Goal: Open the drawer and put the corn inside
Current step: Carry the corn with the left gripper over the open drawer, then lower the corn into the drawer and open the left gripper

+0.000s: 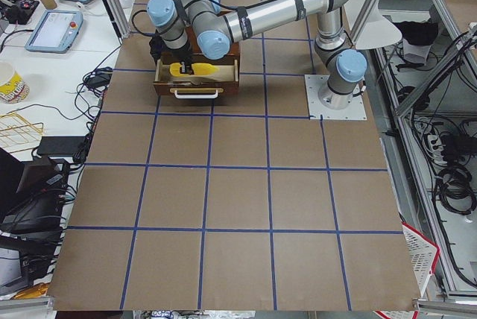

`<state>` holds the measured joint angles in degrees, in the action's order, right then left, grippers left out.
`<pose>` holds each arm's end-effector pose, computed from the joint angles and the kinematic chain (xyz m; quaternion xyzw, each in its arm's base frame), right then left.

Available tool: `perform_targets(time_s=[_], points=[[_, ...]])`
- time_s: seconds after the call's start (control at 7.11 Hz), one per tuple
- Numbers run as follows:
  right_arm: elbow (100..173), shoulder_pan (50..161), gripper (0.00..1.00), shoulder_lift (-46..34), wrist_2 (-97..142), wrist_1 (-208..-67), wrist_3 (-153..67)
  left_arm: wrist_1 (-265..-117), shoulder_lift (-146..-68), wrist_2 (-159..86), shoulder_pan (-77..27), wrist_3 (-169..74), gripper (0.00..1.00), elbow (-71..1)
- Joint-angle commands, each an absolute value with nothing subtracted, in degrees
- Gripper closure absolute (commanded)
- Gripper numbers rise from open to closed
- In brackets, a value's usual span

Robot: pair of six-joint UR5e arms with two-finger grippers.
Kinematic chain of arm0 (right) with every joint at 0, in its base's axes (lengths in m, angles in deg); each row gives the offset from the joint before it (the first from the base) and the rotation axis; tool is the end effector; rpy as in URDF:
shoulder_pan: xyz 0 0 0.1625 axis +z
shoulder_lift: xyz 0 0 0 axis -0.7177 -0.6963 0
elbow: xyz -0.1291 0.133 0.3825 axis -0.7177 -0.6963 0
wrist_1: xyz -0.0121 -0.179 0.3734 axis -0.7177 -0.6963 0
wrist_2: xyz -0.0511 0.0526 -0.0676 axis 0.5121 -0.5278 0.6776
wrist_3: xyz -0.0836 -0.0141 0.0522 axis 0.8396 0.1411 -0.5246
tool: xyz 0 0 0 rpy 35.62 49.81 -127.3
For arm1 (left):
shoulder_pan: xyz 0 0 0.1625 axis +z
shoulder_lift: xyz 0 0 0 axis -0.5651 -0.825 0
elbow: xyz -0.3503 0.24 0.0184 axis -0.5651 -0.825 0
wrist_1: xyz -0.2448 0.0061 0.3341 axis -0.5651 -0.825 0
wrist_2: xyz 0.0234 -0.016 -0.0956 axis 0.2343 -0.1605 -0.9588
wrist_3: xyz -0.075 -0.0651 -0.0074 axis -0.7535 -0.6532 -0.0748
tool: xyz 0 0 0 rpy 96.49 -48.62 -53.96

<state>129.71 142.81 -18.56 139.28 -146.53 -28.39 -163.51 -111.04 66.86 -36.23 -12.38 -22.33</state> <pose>0.1902 -0.5126 0.4501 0.0465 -0.9964 -0.0607 0.0376 0.0715 -0.6467 0.3571 -0.0035 -0.9936 -0.0616 0.0950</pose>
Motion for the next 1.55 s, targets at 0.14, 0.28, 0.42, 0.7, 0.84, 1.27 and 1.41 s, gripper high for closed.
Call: perform_targets(time_s=[0.14,0.28,0.42,0.7,0.84,1.27,1.41], points=[[129.7,142.8,0.0,-18.6,139.3,-146.5,-28.4,-161.3,-113.6,62.5,-36.4,-12.7,1.0,-23.3],[129.6,142.8,0.0,-18.6,139.3,-146.5,-28.4,-161.3,-113.9,62.5,-36.5,-12.7,0.77,-23.3],[129.7,142.8,0.0,-18.6,139.3,-146.5,-28.4,-161.3,-113.9,62.5,-36.8,-12.8,0.29,-23.3],[129.7,142.8,0.0,-18.6,139.3,-146.5,-28.4,-161.6,-112.8,63.2,-37.8,-13.0,0.0,-23.3],[129.7,142.8,0.0,-18.6,139.3,-146.5,-28.4,-162.1,-111.6,63.5,-38.2,-13.2,0.0,-23.0],[129.7,142.8,0.0,-18.6,139.3,-146.5,-28.4,-164.8,-108.1,68.3,-38.2,-14.1,0.0,-20.6],[129.7,142.8,0.0,-18.6,139.3,-146.5,-28.4,-168.0,-107.0,71.8,-38.3,-14.1,0.0,-18.4]])
